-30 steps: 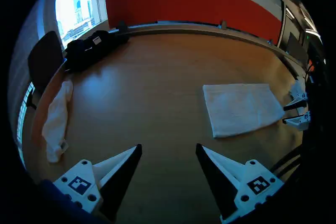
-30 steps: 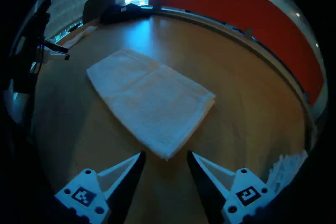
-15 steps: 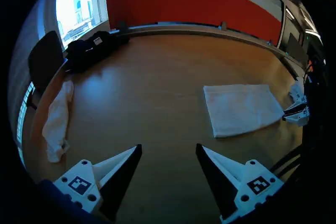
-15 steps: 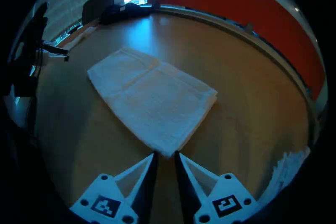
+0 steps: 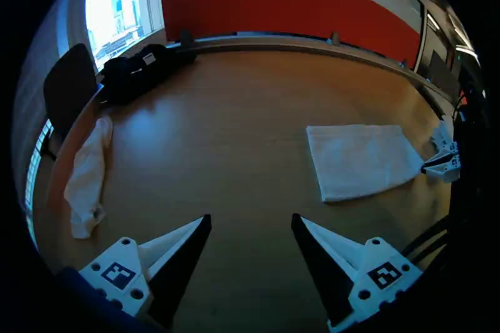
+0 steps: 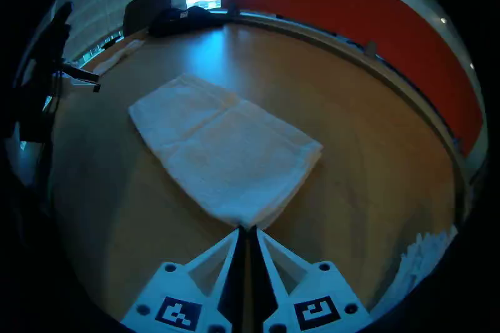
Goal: Fold towel
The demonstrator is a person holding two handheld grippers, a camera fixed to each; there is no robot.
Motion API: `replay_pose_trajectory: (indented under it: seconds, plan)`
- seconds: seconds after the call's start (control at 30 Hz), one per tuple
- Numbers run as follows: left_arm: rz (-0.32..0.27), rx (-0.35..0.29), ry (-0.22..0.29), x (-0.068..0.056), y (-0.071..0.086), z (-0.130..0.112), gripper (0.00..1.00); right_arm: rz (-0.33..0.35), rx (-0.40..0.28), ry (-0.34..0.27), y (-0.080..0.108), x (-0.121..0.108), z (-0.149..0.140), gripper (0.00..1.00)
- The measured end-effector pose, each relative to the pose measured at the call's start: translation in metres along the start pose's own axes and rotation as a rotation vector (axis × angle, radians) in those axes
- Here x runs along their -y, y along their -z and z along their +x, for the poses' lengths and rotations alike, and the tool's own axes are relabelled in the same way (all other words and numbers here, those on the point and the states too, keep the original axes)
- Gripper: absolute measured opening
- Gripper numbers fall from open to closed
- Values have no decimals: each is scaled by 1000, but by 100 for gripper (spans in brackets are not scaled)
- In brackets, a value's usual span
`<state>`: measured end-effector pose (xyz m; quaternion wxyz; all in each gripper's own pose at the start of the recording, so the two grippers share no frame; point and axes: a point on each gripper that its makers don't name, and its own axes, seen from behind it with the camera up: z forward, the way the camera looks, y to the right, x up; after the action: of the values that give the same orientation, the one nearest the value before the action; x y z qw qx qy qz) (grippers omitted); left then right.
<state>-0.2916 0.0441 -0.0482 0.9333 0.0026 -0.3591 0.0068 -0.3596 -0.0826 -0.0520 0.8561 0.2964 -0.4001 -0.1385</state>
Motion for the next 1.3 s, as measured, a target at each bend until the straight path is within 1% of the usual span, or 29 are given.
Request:
replay_pose_trajectory:
  seconds: [0.17,0.33,0.77,0.97,1.07,1.3]
  plan:
    - [0,-1,2,2,1,0,95,-11,-26,7,6,-1,14,5]
    - [-1,-2,3,3,3,0,95,-17,-63,33,13,0,37,5]
    - [-2,-12,12,3,7,1,95,0,-179,128,24,9,120,5]
    - [-3,-13,17,3,10,0,95,16,-222,168,29,16,151,5]
    - [-3,-13,21,3,10,0,95,23,-231,182,29,19,160,5]
    - [-7,-18,31,3,12,0,95,38,-226,196,24,25,165,5]
